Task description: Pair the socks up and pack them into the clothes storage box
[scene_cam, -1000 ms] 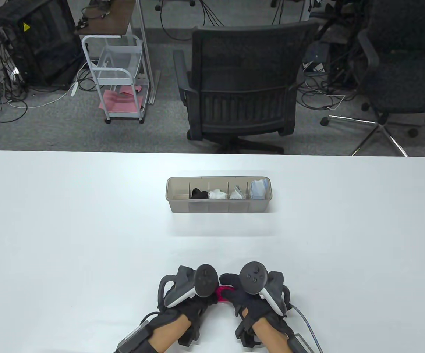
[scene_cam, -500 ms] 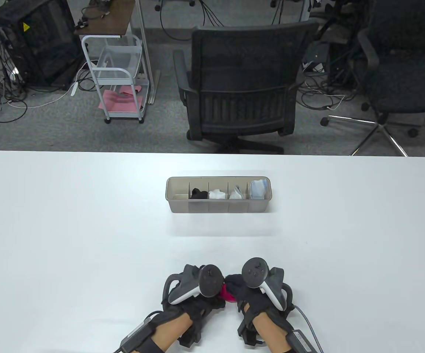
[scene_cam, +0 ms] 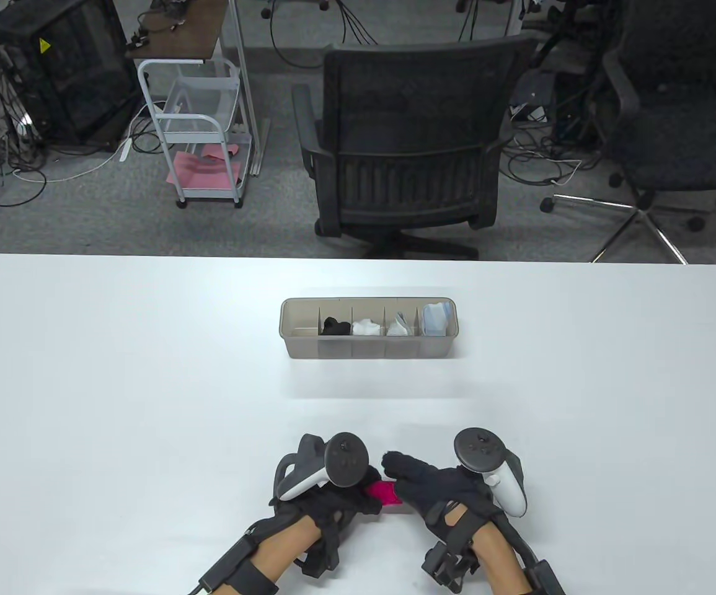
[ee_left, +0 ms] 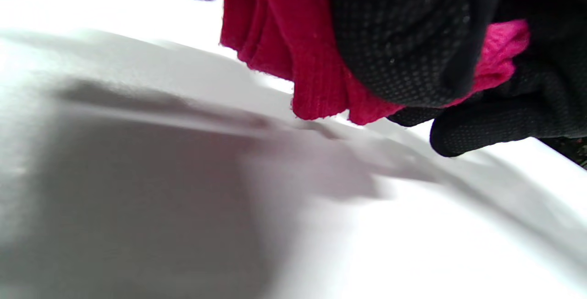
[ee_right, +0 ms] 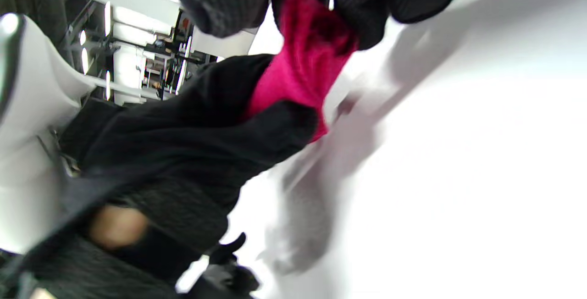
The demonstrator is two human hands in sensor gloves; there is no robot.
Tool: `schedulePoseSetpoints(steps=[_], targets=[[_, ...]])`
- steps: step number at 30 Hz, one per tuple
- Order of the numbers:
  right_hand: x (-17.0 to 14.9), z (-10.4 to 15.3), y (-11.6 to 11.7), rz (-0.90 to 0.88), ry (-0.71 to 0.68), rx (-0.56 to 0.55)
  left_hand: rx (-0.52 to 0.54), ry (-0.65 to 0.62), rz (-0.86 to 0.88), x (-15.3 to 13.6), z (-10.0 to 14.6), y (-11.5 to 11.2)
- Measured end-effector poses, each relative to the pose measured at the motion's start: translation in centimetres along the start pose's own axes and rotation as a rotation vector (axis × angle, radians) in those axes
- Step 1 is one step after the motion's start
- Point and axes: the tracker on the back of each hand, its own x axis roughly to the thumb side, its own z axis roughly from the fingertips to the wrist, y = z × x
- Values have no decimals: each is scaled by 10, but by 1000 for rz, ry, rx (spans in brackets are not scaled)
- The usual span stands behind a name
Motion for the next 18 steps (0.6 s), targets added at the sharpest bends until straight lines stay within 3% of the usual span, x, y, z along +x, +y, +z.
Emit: schedulePoseSetpoints(steps=[9, 18], targets=[[-1, -1, 3, -29, 5, -8, -13, -5, 61, -2, 7, 4], [-9, -4, 6, -184, 13, 4, 73, -53, 29, 6, 15, 7]])
